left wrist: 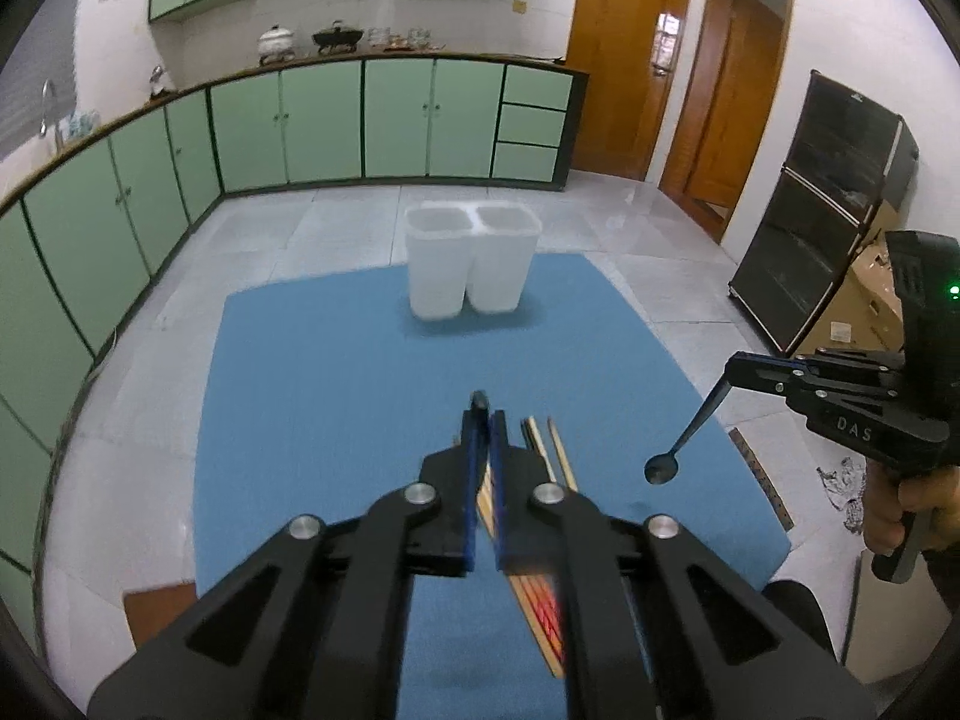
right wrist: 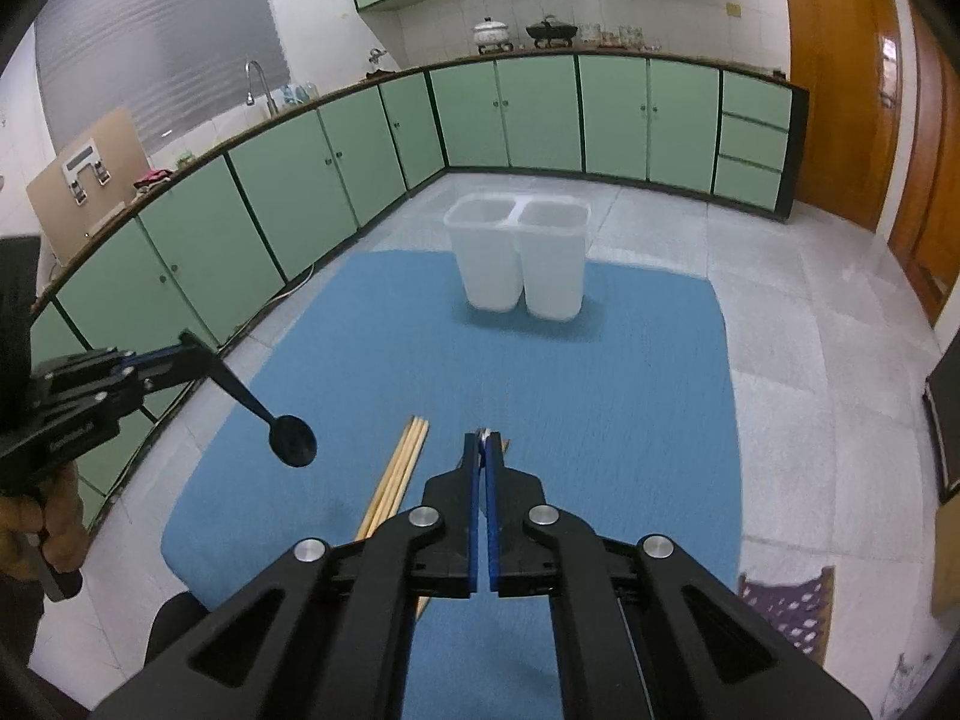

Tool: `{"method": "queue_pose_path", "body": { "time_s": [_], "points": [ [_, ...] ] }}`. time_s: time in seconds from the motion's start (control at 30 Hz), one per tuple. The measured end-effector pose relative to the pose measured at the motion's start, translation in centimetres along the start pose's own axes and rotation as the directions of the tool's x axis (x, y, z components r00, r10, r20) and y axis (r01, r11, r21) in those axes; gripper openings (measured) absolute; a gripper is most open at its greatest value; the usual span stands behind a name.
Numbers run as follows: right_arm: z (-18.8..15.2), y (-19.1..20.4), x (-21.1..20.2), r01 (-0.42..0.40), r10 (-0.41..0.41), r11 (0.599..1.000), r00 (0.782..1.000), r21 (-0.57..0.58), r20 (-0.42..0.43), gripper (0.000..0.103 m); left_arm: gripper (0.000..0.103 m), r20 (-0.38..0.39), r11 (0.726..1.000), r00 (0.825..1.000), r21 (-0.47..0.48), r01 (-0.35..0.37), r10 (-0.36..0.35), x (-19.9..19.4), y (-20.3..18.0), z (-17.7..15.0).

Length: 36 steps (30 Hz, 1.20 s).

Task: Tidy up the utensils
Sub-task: 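Carry both spoons to the white holder and drop them into its cups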

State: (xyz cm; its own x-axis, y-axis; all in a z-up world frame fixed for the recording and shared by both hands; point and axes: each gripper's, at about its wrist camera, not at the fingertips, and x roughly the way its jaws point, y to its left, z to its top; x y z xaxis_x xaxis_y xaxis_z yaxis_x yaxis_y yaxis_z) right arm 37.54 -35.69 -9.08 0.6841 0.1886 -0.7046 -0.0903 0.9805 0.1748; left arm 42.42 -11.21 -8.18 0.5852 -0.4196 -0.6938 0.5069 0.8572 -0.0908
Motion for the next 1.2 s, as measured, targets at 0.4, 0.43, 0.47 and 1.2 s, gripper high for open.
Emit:
{"method": "queue_pose_path", "body": {
  "time_s": [0.4,0.43,0.47,1.2],
  "points": [
    [13.1,-0.8,0.8,0.032,-0.035,0.999,0.991,0.026,0.129,0.002,0.003,0.122,0.999,0.993,-0.048,0.005,0.001,3.6,1.6,12.6],
    [14.4,-1.0,1.2,0.033,-0.038,0.999,0.989,0.034,0.140,0.002,0.003,0.132,0.998,0.991,-0.055,0.008,0.000,4.0,1.7,13.5],
    [15.5,-1.1,1.6,0.036,-0.042,0.999,0.988,0.041,0.151,0.002,0.003,0.144,0.998,0.990,-0.062,0.006,0.003,4.5,1.9,14.3],
    [17.9,-8.5,18.5,0.068,-0.078,0.987,0.995,0.146,0.065,0.004,0.014,0.059,0.991,0.998,-0.130,-0.012,0.020,21.5,5.3,16.4]
  ]
}}
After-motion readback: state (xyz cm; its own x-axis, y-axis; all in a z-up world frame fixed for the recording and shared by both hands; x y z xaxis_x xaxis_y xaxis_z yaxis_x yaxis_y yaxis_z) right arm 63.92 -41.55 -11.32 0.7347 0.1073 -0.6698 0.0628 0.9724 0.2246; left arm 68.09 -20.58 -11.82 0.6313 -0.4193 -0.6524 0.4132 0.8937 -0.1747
